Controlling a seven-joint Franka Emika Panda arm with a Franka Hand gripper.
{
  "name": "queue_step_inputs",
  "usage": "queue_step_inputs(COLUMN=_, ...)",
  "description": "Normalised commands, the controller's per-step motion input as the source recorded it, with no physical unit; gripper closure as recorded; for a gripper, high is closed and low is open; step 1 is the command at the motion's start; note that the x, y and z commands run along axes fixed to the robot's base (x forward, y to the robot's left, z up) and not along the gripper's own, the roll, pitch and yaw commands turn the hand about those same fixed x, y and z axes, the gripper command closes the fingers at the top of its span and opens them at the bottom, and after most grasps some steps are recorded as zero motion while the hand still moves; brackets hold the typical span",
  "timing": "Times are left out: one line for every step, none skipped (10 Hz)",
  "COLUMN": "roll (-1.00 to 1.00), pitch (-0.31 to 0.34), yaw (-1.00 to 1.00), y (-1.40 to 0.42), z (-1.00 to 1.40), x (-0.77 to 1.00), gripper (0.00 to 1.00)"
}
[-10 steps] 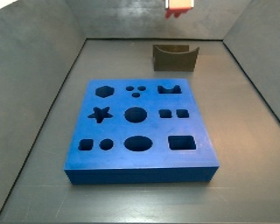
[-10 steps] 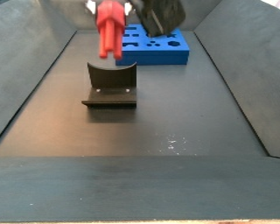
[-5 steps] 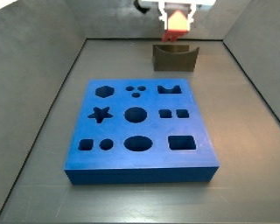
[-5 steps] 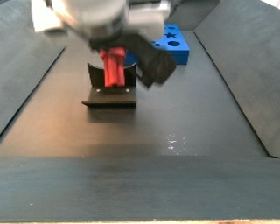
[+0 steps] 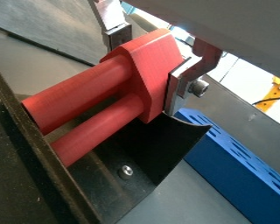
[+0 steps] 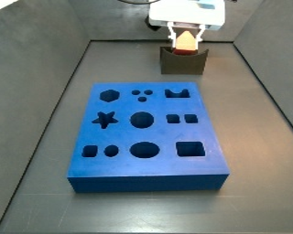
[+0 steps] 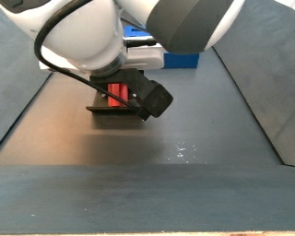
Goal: Pick up the 3 prong object. Move up. Place the 3 prong object on the fixture. Regrasp the 3 prong object. Move to above the board. Insert the 3 prong object.
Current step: Place the 3 prong object on the fixture, then regrasp the 3 prong object.
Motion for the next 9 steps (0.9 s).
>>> queue_step_inputs(roll=-0.12, pitch=-0.079, yaw=-0.10, y=0.16, z=-0.47, x=0.08, gripper=1.00)
queue_step_inputs(roll=-0.12, pitch=-0.080, yaw=-0.07, y=0.16, z=-0.47, x=0.09, gripper=1.00)
queue_step_inputs(roll=-0.12, pitch=-0.080, yaw=-0.05, y=0.16, z=-0.47, x=0.09, gripper=1.00)
queue_step_inputs(roll=0.00, pitch=0.000, yaw=0.00, y=0.00, z=0.00, x=0.00, gripper=0.00)
queue_step_inputs(roll=-0.05, pitch=0.044, yaw=-0.05, y=0.00, z=1.00, x=0.00, gripper=0.00)
queue_step_inputs(roll=-0.04, pitch=0.046, yaw=-0.05, y=0.00, z=1.00, x=-0.01, gripper=0.00)
queue_step_inputs(roll=-0.02, pitch=0.048, yaw=-0.04, y=0.01, z=1.00, x=-0.02, gripper=0.00)
queue_step_inputs(roll=0.00, pitch=0.044, yaw=-0.03, y=0.01, z=1.00, x=-0.02, gripper=0.00)
queue_step_inputs(roll=0.03, pitch=0.039, yaw=-0.03, y=0.01, z=1.00, x=-0.03, gripper=0.00)
